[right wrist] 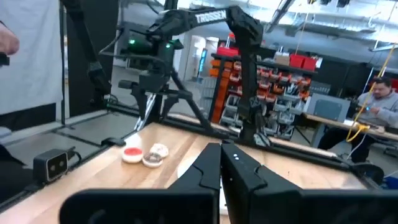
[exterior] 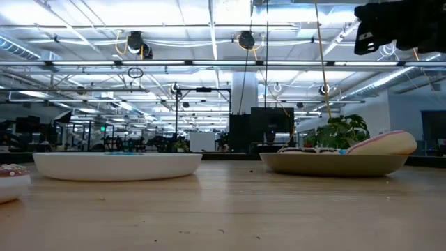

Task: Pick & Place donuts
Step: Put the small white donut on the white plate

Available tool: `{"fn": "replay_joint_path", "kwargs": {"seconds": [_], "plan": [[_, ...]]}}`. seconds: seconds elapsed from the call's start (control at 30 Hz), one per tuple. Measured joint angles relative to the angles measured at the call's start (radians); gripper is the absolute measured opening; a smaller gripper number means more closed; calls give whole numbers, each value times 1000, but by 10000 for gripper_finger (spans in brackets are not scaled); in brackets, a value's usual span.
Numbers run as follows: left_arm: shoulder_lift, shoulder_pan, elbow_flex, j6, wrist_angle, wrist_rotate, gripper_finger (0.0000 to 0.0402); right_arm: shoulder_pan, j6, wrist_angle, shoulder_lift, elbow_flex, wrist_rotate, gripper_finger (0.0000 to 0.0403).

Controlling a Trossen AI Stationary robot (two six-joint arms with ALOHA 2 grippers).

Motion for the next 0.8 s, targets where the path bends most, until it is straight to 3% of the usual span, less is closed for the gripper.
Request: {"fn": "replay_joint_path", "kwargs": {"seconds": [0.27, 0.5, 0.8], "plan": [[115, -66, 0, -60, 1, -36, 230, 0, 16, -60, -26, 0, -3, 0], [138, -64, 0, -36, 2, -102, 230, 0, 30, -135, -31, 0, -4, 0], [138, -41, 0, -38, 28, -97, 230, 0, 30, -149, -37, 0, -5, 0]]}}
